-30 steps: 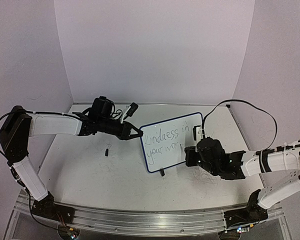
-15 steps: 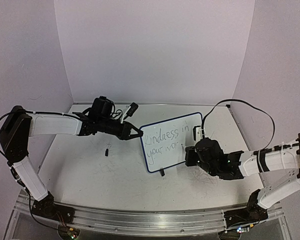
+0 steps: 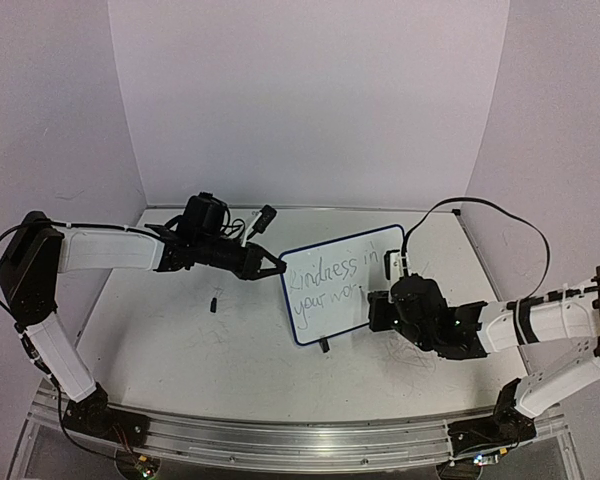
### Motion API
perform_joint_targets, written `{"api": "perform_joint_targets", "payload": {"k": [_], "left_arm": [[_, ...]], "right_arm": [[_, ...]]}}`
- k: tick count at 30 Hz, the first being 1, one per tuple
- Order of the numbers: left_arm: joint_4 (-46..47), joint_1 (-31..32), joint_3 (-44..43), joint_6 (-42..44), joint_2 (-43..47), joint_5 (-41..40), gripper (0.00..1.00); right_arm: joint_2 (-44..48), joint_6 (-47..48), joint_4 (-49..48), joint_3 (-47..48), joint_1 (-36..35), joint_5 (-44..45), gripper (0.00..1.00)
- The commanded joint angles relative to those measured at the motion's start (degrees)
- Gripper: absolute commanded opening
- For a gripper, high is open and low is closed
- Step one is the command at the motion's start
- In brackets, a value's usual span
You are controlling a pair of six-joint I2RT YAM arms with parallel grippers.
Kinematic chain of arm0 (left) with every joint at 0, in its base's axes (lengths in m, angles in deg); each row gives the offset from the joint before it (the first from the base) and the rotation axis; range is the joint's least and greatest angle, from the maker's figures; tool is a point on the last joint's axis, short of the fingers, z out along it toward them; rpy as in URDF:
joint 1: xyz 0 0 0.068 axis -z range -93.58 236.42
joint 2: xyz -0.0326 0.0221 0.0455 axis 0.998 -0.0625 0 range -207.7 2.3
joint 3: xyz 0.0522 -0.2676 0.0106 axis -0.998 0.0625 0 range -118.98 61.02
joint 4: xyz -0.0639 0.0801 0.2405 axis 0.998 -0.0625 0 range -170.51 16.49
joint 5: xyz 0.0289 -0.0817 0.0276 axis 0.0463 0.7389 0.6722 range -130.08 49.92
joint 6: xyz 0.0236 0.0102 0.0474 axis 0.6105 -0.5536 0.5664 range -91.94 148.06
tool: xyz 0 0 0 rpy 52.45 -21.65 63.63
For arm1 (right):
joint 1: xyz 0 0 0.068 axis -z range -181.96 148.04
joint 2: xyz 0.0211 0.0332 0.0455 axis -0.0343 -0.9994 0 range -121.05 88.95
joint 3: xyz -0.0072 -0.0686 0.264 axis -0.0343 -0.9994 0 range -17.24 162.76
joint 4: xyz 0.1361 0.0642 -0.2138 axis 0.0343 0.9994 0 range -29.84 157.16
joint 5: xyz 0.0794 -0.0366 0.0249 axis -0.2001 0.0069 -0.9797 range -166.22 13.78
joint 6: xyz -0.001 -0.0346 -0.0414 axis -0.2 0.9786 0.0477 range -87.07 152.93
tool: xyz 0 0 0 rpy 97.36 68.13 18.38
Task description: Write a sentence on the whiteboard
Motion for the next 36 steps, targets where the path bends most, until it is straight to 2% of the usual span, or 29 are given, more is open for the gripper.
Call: {"api": "perform_joint_targets", "payload": {"k": [1, 15, 25, 36], "left_arm": [[-2.9, 0.6, 0.8, 4.1, 0.9, -2.8, 0.0], [-2.9, 0.6, 0.5, 3.9, 0.3, -2.4, 0.0], [-2.9, 0.6, 0.6, 3.9, 0.5, -2.6, 0.0], [-2.9, 0.6, 0.7, 4.1, 0.8, -2.6, 0.0]], "right_arm": [[-1.3, 0.3, -2.2, 1.5, 0.0, -2.0, 0.0], [-0.1, -2.6, 0.1, -2.4, -0.3, -2.8, 0.0], [-0.4, -0.5, 0.7, 2.4, 0.0, 3.9, 0.0], [-1.1, 2.2, 0.9, 5.7, 0.3, 4.3, 0.0]]}}
